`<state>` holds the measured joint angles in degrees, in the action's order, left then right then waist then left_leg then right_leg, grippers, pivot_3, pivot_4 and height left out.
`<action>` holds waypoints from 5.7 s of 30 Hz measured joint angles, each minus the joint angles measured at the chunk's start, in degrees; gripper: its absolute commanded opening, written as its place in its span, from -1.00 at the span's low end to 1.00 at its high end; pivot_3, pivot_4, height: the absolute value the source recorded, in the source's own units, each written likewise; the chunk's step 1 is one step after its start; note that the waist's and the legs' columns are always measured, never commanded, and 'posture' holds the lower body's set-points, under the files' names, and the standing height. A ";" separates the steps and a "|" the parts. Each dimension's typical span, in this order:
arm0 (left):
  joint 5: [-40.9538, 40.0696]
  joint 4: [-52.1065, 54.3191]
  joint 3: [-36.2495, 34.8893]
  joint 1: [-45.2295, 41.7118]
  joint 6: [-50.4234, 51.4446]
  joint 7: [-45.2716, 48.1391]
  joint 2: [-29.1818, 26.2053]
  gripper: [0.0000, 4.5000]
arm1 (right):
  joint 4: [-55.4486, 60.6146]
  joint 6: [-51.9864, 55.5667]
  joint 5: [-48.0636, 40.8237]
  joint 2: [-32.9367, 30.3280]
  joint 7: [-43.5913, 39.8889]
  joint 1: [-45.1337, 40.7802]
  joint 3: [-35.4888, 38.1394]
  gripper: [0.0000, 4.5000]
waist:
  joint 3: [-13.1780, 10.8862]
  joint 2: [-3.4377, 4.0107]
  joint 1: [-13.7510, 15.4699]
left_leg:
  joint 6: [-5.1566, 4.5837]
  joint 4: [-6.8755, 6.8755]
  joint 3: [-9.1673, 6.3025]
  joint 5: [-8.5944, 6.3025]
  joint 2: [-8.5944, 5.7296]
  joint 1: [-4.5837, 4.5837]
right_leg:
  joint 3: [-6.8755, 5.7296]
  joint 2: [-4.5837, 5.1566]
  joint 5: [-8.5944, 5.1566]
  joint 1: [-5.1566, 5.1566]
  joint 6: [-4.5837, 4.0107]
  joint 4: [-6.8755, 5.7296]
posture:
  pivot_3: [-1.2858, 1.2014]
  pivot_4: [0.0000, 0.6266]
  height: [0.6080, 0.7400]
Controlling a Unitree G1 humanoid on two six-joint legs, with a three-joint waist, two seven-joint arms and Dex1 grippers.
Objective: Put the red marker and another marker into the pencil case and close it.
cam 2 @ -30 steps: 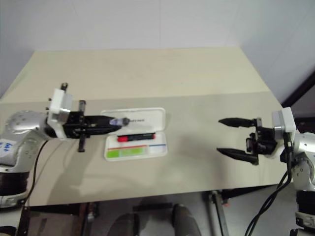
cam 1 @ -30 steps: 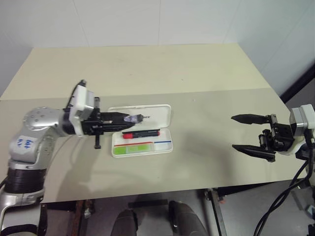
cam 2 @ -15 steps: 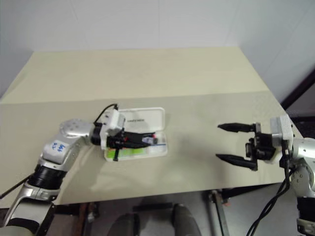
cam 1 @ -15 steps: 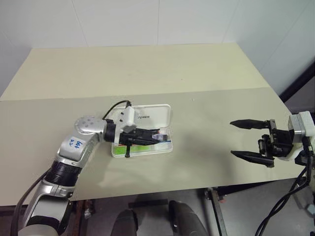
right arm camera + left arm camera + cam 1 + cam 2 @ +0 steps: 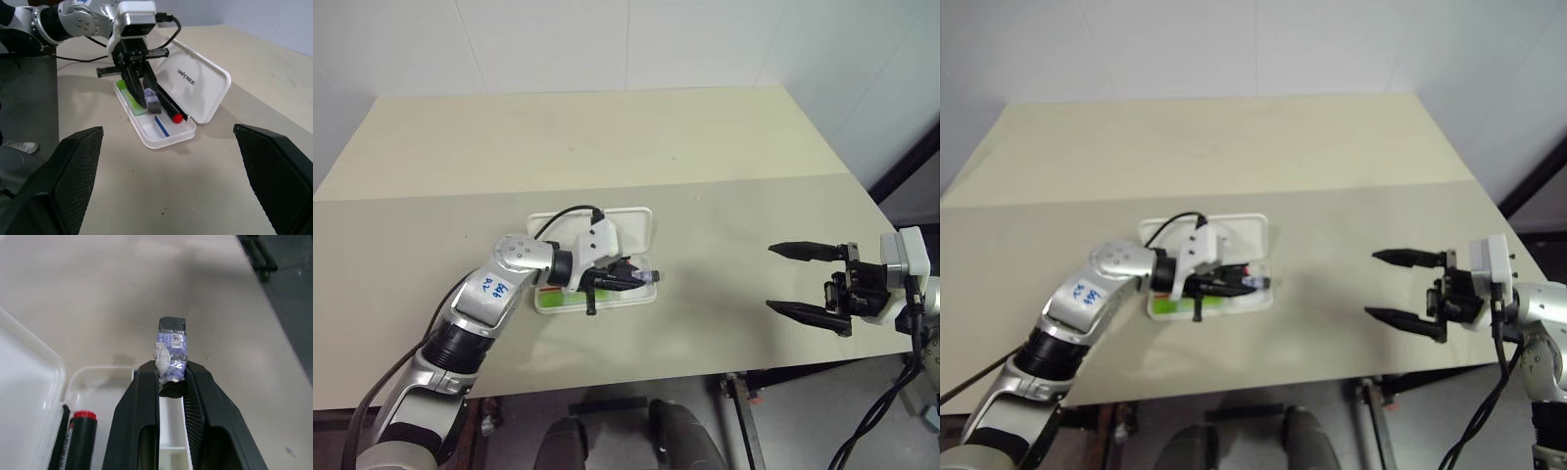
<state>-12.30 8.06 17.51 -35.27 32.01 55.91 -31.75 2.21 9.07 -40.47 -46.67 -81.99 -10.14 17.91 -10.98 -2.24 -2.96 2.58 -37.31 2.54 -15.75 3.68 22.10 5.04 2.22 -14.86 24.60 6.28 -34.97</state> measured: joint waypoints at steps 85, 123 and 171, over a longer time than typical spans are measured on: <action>-10.77 -65.91 -29.99 -22.06 -19.29 15.70 -11.99 -0.98 | 2.23 5.89 2.99 3.99 7.90 -11.98 -6.36 1.00 | -0.01 -0.01 0.27 | -0.07 -0.09 -0.01 0.01 -0.01 0.03 | -0.02 -0.07 0.19 0.08 0.33 -0.16 | 0.03 -0.52 1.00; 1.74 -78.69 -17.22 -29.09 -10.06 30.15 -5.07 -0.98 | -11.21 3.63 0.61 0.01 -4.23 -18.33 -4.05 1.00 | -0.01 -0.02 1.18 | -0.07 -0.03 -0.01 -0.04 0.00 0.10 | -0.01 -0.11 0.18 0.24 0.32 -0.27 | 0.03 -0.52 1.00; -3.68 -50.25 -1.40 -18.97 -1.27 27.04 -3.76 -0.98 | -8.73 1.93 4.08 2.82 -1.47 -15.86 -4.68 1.00 | -0.05 -0.08 -0.15 | -0.12 -0.59 -0.08 -0.05 -0.19 -0.52 | 0.47 -0.16 -0.26 -0.36 -0.35 -0.55 | 0.03 -0.52 1.00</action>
<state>-15.97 -42.19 16.11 -54.23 30.75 82.95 -35.51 -6.52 11.00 -36.39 -43.85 -83.46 -26.00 13.23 -11.03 -2.31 -3.11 2.46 -37.90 2.46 -15.80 3.50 21.57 5.51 2.07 -15.12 24.24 5.93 -35.52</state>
